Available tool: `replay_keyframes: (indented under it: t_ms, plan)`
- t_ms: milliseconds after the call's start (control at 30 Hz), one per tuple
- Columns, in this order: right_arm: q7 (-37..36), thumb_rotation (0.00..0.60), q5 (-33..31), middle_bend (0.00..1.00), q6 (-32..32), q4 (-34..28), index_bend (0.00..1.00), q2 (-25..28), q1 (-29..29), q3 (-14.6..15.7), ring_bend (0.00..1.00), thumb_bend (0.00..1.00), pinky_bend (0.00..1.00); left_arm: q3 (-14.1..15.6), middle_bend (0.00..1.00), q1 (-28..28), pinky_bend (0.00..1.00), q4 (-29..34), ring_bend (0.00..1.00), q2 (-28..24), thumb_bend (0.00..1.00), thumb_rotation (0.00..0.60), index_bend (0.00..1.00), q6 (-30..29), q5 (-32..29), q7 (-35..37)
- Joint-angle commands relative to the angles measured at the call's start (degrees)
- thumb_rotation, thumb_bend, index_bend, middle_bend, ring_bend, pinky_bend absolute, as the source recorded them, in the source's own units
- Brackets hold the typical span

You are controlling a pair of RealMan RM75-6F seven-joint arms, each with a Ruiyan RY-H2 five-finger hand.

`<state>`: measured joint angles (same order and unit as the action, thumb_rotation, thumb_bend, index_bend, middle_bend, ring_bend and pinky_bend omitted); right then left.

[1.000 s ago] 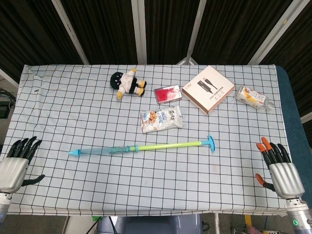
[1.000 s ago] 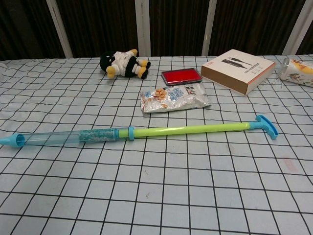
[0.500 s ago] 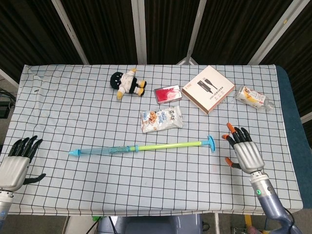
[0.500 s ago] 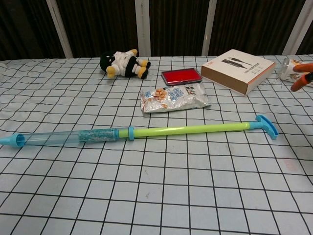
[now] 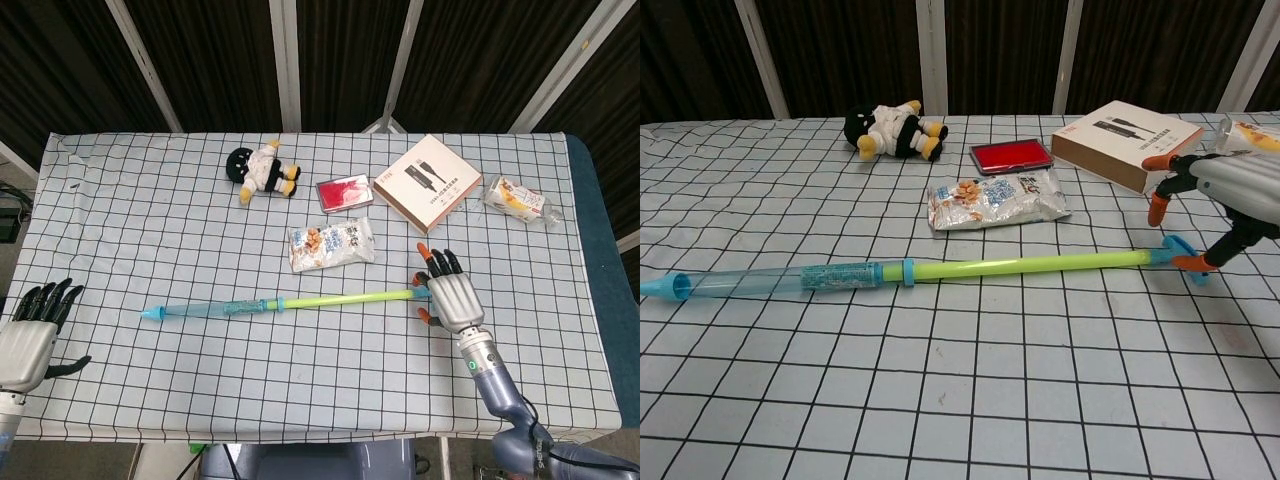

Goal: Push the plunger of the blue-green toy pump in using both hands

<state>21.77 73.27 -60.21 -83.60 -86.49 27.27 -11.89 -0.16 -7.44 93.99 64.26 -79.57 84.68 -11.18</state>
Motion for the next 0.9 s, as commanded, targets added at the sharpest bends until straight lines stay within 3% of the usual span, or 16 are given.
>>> replay_keyframes:
  t_ms: [33,267,900]
  plan:
    - [1.56,0.6,-1.39,0.07,0.72,1.6,0.43,-1.48,1.02,-0.02,0.0,0.3,0.0,-0.02,0.0,-0.05,0.0,0.07,0.0,-0.04,0.02,0.6,0.0,0.16,-0.16,0.15]
    - [2.31,0.6,-3.59,0.07,1.26,4.44,0.43,-3.8,2.0,0.17,0.0,0.29,0.0,-0.16,0.0,-0.16,0.0,0.21,0.0,-0.08,0.02,0.6,0.0,0.27,-0.38,0.3]
    - [1.86,0.6,-2.5,0.09,0.31,10.86,0.48,-7.94,3.57,1.98,0.0,0.35,0.0,-0.23,0.0,0.09,0.0,0.2,0.0,-0.03,0.02,0.6,0.0,-0.27,-0.72,-0.37]
